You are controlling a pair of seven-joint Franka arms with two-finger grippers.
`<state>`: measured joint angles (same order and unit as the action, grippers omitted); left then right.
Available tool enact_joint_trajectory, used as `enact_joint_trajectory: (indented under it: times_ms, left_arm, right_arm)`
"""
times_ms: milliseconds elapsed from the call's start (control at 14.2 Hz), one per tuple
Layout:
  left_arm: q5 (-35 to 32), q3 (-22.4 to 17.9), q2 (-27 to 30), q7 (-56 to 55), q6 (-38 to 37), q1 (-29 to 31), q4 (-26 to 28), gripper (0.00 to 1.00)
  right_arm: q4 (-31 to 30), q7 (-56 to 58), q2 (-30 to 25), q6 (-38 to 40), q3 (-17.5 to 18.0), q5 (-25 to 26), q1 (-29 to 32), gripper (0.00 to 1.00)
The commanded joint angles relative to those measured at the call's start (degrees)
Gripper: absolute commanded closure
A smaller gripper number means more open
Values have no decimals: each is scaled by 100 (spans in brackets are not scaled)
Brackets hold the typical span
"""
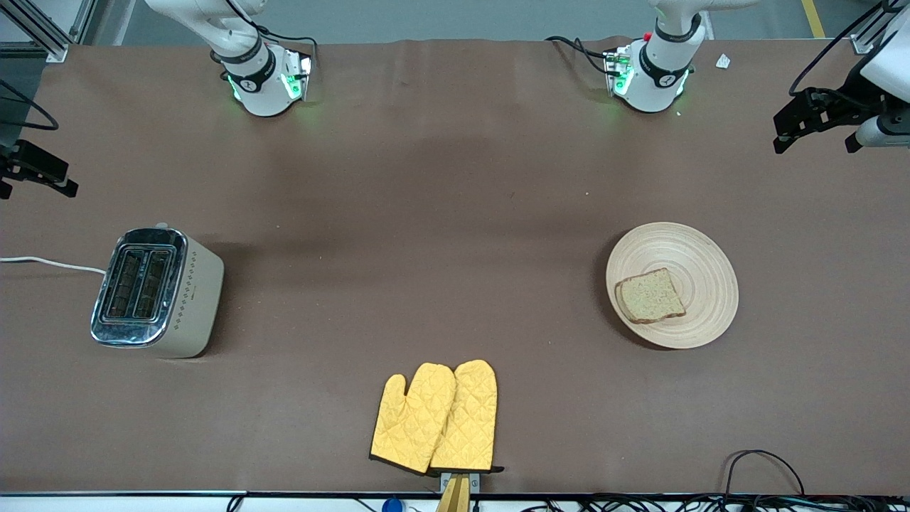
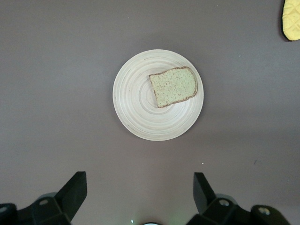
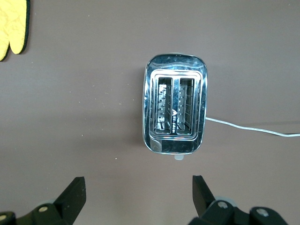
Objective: Move plate and put bread in toaster
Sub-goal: 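Move the left gripper down beside the wooden plate's rim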
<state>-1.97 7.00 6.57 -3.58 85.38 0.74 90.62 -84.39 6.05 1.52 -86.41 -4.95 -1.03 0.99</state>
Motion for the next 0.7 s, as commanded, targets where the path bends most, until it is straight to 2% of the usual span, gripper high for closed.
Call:
enact_joint_trajectory:
  times_ms: [0, 281, 421, 632]
  left_arm:
    - [-14, 30, -33, -46, -136, 14, -150, 0]
    - [30, -58, -277, 50, -136, 40, -465, 0]
    - [144, -434, -716, 120, -136, 40, -755, 0]
    - [610, -795, -1104, 332, -66, 84, -739, 0]
  right_arm:
    - [54, 46, -12, 89, 55, 6, 94, 0]
    - [54, 37, -12, 89, 55, 6, 85, 0]
    - [54, 2, -12, 281, 64, 6, 85, 0]
    - [54, 19, -12, 379, 64, -3, 77, 0]
